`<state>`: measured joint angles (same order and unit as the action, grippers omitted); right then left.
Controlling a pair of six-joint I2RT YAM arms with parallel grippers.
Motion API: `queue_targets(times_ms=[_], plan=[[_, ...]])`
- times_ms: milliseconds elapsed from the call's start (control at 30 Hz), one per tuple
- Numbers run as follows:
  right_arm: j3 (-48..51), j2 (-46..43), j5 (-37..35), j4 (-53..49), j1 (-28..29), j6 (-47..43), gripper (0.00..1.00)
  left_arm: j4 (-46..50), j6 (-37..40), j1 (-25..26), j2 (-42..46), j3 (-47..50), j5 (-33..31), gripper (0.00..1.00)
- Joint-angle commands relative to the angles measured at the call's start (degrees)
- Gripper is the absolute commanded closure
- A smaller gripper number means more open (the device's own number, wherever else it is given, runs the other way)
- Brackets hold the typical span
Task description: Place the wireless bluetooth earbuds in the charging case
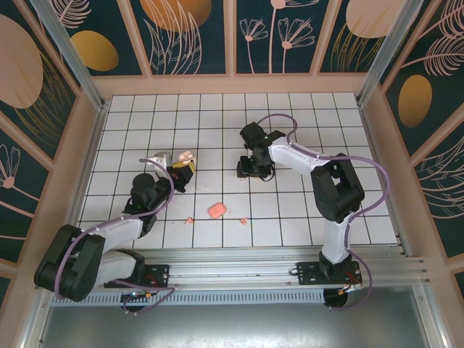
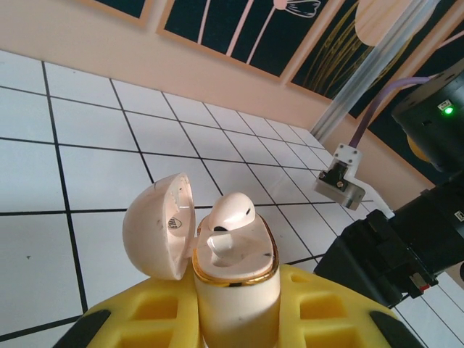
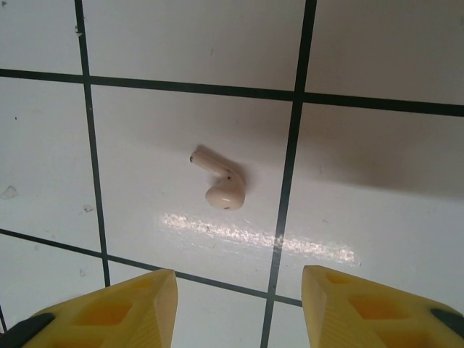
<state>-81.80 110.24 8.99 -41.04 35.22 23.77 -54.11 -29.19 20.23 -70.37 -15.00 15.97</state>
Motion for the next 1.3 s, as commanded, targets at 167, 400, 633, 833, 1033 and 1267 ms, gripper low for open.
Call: queue_targets(times_ms=[167,400,633,833,1033,1267], plan=[[-3.4,5.3,0.5,-1.4,-0.2,-1.6,0.52,-3.2,-1.6,-0.5,-1.1,-0.6,-0.2,0.84],[-5.2,8.6,0.4,-0.5,-0.2,-1.8,0.57,-4.1,-1.4,-0.5,-1.8,-0.9,-0.2,0.85],[-6.6,11.0,1.1,0.5,-0.2,-1.9,0.60,-3.5,-0.9,-0.5,-2.6,-1.6,0.0,0.85],[-7.4,12.2,0.9,0.3,0.0,-2.3,0.67,-3.3,-0.5,-0.4,-2.7,-1.8,-0.1,0.84],[-5.9,10.8,0.0,-1.2,0.3,-2.8,0.74,-0.8,1.1,-0.5,-1.5,-2.6,0.2,0.84],[0.5,4.3,-1.1,-2.3,0.3,-1.8,0.75,1.5,2.4,-0.5,-0.5,-3.5,0.8,0.84]])
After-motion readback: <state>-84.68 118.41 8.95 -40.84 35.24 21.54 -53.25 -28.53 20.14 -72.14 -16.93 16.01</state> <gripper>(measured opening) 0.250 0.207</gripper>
